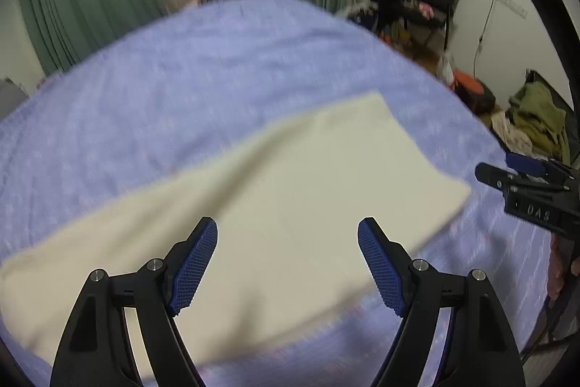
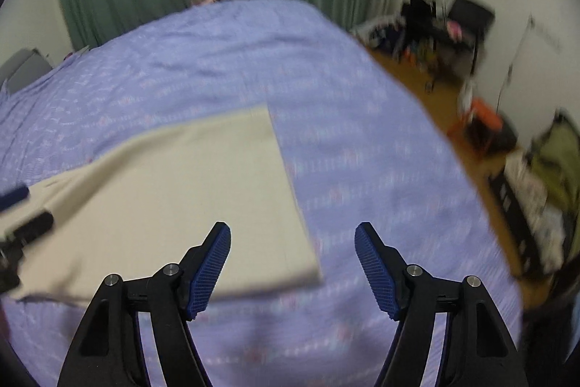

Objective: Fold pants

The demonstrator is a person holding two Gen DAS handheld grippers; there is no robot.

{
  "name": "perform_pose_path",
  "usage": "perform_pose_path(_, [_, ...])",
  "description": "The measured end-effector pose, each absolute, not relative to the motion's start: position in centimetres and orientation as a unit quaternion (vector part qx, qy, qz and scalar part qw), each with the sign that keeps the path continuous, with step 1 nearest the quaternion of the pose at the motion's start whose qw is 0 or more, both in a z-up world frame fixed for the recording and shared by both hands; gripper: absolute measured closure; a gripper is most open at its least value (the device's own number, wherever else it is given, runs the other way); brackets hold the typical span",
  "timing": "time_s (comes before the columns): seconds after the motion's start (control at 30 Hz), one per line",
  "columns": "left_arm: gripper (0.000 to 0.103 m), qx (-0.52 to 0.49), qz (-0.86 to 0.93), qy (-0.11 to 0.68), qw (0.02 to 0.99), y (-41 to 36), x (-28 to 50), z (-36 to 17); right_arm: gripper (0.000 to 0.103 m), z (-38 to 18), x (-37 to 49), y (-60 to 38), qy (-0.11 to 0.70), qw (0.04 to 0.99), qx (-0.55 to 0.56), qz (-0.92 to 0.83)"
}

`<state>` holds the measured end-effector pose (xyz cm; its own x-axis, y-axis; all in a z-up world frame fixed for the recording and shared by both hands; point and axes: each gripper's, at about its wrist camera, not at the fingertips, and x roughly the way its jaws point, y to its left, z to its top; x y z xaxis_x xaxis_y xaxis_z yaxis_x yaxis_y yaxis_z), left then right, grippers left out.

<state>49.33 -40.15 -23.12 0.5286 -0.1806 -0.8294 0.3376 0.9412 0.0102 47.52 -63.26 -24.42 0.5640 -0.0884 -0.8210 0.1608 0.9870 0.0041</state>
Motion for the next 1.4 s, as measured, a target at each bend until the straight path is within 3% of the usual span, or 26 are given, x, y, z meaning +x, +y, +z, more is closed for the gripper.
perform_pose_path(0.1, [0.023,0.091,-0.152,0.482,0.858,-41.6,48.5,-25.4,0.048,-26.6,46.6,-64.5,0.478,0.873,0.075,-0.062])
perform_pose_path(0.37, [0.023,0.088,-0.136,0.518,0.840,-43.3,48.7,-28.5,0.051,-30.7,47.6,-66.0,0.503,0.851,0.146,-0.040])
perform_pose_path(0.4, [0.023,0.084,-0.132,0.520,0.839,-43.4,48.7,-28.5,0.063,-31.1,47.9,-65.9,0.509,0.847,0.148,-0.039])
perform_pose_path(0.43, [0.023,0.083,-0.130,0.521,0.839,-43.3,48.7,-28.5,0.082,-31.4,48.1,-65.9,0.514,0.845,0.144,-0.039])
perform_pose_path(0.47, [0.023,0.082,-0.126,0.523,0.839,-43.5,48.6,-28.4,0.090,-31.6,48.2,-65.9,0.519,0.843,0.134,-0.047])
perform_pose_path(0.6, [0.023,0.084,-0.118,0.522,0.840,-43.7,47.6,-27.2,0.092,-30.8,48.1,-66.3,0.513,0.845,0.133,-0.062])
perform_pose_path(0.7, [0.023,0.084,-0.109,0.523,0.841,-43.4,46.6,-25.7,0.092,-30.4,47.7,-66.5,0.517,0.840,0.140,-0.083])
perform_pose_path(0.77, [0.023,0.080,-0.102,0.523,0.842,-42.5,45.9,-24.5,0.078,-29.5,47.3,-65.9,0.521,0.838,0.132,-0.094])
perform_pose_path(0.83, [0.023,0.077,-0.099,0.516,0.848,-41.4,45.1,-23.1,0.046,-27.6,46.3,-65.2,0.516,0.841,0.122,-0.109])
perform_pose_path(0.87, [0.023,0.074,-0.098,0.507,0.853,-40.6,44.5,-22.2,0.042,-26.1,45.4,-64.6,0.503,0.849,0.123,-0.103])
perform_pose_path(1.13, [0.022,0.064,-0.120,0.449,0.883,-32.3,41.1,-16.8,0.040,-18.0,41.0,-56.1,0.467,0.880,0.079,-0.044])
perform_pose_path(1.4, [0.020,0.117,-0.189,0.402,0.888,-21.5,41.9,-14.9,0.040,-15.4,39.7,-43.5,0.443,0.892,0.093,-0.008])
